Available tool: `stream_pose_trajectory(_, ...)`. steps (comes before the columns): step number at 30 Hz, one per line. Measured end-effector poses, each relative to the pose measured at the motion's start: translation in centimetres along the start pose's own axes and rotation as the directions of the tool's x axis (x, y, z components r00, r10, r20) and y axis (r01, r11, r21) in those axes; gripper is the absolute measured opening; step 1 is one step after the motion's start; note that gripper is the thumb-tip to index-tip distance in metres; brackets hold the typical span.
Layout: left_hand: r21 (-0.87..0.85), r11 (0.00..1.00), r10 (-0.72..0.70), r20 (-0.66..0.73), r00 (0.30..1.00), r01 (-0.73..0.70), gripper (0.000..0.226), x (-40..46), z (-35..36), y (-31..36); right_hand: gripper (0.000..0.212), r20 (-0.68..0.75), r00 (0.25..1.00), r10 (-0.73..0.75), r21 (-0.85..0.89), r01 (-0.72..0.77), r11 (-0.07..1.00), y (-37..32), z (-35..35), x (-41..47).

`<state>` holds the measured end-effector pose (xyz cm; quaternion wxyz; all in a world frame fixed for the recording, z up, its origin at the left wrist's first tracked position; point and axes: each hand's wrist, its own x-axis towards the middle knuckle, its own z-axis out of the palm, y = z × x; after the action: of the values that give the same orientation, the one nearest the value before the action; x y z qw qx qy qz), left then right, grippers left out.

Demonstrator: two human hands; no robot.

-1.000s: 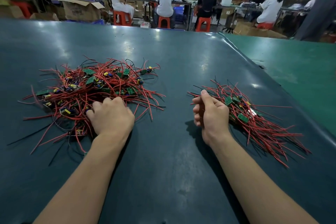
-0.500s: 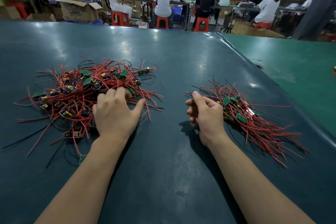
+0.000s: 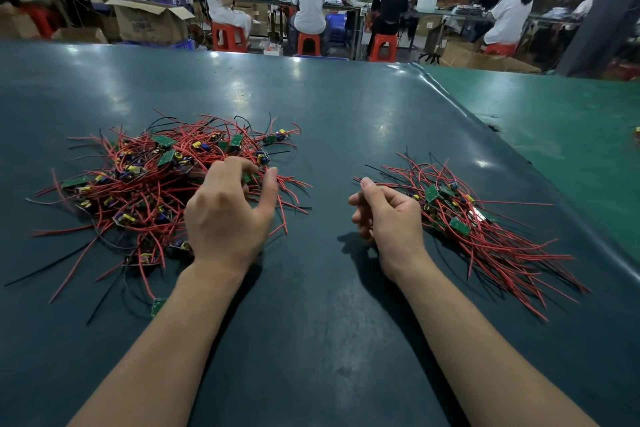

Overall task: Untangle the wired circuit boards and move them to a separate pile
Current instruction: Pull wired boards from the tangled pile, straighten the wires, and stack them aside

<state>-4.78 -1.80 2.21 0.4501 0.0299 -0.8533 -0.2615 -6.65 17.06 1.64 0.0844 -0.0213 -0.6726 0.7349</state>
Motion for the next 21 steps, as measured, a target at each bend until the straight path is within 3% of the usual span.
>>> stream_pose_trajectory(2,-0.097,0.984,0.145,-0.064,0.987,-0.151,0.02,0.0,0.2,0.4,0.037,0.01,1.0,-0.01,-0.014,0.011,1.0,0.1,0.0,0.1)
stream_pose_trajectory(5,-0.27,0.908,0.323,-0.034,0.946,-0.319,0.019,-0.5,0.7,1.3,0.031,0.127,0.992,-0.012,-0.003,0.013,1.0,0.2,0.1,-0.1)
stream_pose_trajectory(8,-0.484,0.797,0.461,0.101,0.882,-0.361,0.035,-1.4,0.8,2.8,0.011,0.415,0.91,0.015,0.038,-0.034,0.999,0.2,0.3,-0.8)
stream_pose_trajectory(9,-0.524,0.773,0.509,0.175,0.843,-0.358,0.044,-1.8,0.8,3.2,0.017,0.479,0.878,0.009,0.053,-0.039,0.998,0.2,0.4,-1.0)
stream_pose_trajectory(13,-0.514,0.775,0.59,0.378,0.713,-0.369,0.068,-2.2,1.0,4.0,0.029,0.564,0.825,-0.029,0.147,-0.065,0.987,-0.2,0.1,-1.1)
stream_pose_trajectory(17,-0.458,0.81,0.563,0.43,0.706,-0.367,0.076,-1.8,1.1,3.5,0.02,0.62,0.782,0.066,0.248,-0.275,0.929,-0.3,0.3,-1.1)
stream_pose_trajectory(19,-0.421,0.836,0.527,0.44,0.727,-0.351,0.079,-1.8,1.2,3.2,0.013,0.576,0.811,0.105,0.255,-0.3,0.919,0.0,0.6,-1.1)
stream_pose_trajectory(21,-0.344,0.853,0.501,0.331,0.799,-0.393,0.072,-1.7,1.3,3.1,0.011,0.471,0.878,0.091,0.291,-0.251,0.923,0.0,0.6,-0.6)
